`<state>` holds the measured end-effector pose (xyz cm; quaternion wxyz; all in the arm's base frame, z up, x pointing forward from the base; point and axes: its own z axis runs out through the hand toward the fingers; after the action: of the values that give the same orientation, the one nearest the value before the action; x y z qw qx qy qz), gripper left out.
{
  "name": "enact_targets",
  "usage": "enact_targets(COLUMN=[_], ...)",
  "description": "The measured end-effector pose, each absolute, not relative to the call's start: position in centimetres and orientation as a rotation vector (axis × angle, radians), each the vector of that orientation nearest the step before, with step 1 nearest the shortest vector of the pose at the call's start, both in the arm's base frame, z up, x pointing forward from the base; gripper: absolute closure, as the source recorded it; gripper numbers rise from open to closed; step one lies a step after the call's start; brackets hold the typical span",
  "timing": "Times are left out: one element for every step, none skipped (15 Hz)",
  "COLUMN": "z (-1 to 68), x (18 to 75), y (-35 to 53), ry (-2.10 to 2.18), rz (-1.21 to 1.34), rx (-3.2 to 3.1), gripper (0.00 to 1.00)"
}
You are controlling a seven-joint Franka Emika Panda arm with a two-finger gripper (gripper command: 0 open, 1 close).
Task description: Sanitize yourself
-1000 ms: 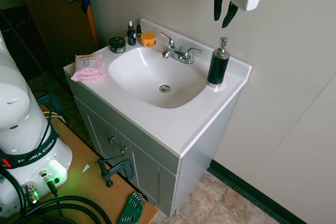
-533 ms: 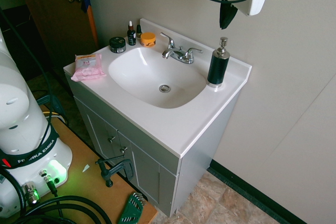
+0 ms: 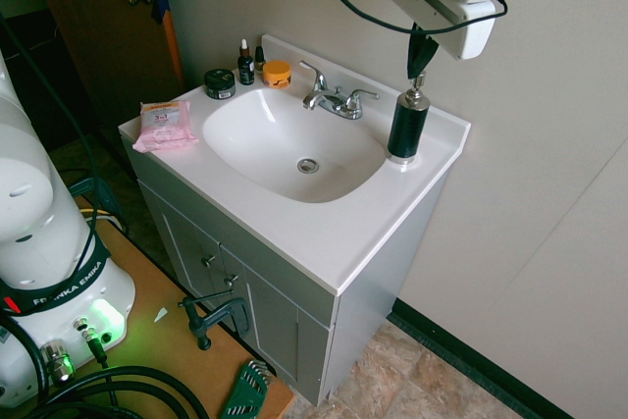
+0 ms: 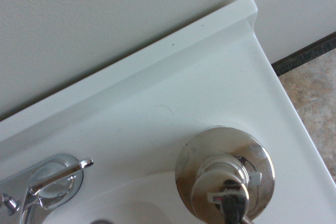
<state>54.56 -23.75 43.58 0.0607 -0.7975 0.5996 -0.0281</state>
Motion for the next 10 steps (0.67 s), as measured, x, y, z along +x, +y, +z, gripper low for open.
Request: enact_targets(z=[43.8, 44.3, 44.9, 45.3, 45.3, 45.1, 44.7, 44.1, 43.9, 43.9], x=[54.7, 54.8, 55.0, 55.2, 55.3, 55.4, 55.6, 55.7, 55.9, 56.0], y=[-23.8, -23.8, -24.0, -24.0, -24.1, -24.1, -24.0, -24.0, -24.0, -23.9], ry=[1.813, 1.811, 1.809, 1.808, 1.807, 1.808, 1.81, 1.811, 1.81, 1.809], rz=[-0.092, -0.105, -0.121, -0.131, -0.131, -0.126, -0.115, -0.103, -0.103, -0.102], rx=[-2.409, -2.402, -2.398, -2.395, -2.395, -2.397, -2.401, -2.405, -2.408, -2.409], gripper=[1.0, 1.0, 1.0, 1.0, 1.0, 1.0, 1.0, 1.0, 1.0, 1.0])
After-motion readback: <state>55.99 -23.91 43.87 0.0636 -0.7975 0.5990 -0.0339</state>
